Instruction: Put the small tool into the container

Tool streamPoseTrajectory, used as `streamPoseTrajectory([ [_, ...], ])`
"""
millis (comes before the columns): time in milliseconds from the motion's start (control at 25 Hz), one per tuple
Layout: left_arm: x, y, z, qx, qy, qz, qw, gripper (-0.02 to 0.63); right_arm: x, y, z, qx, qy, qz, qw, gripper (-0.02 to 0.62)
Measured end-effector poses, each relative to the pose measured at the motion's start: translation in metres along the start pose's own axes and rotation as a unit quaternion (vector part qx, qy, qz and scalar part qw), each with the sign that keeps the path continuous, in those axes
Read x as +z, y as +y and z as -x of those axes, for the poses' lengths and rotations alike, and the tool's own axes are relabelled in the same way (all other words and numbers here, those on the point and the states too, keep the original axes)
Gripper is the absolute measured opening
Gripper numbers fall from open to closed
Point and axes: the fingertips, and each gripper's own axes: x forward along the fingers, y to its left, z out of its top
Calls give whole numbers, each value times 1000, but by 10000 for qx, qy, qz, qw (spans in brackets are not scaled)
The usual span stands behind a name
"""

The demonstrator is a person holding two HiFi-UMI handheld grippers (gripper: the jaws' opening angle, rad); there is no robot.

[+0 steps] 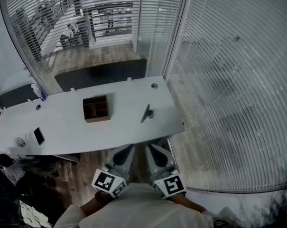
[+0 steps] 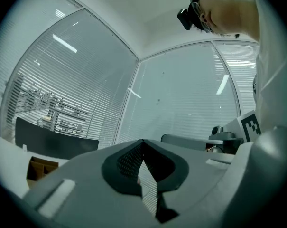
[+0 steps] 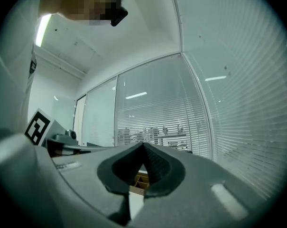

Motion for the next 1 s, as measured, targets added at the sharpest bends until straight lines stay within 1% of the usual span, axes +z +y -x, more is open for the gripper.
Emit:
streamPoseTrajectory([
  [240,-4,-5,-1,84,-10,6,10000,2,1,-6,7,-18,-30,172,9998,0],
  [440,-7,-4,-3,167,-5,0,9999,2,6,-6,8,-9,-175,161,9997,0],
  [640,-10,-3,-4,161,-37,-37,9999,2,3,-12,8,-4,-172,208,9996,0],
  [1000,-1,3,-13,149,-127,-64,9998,2,11,-26,0,-149,-327,39,9993,0],
])
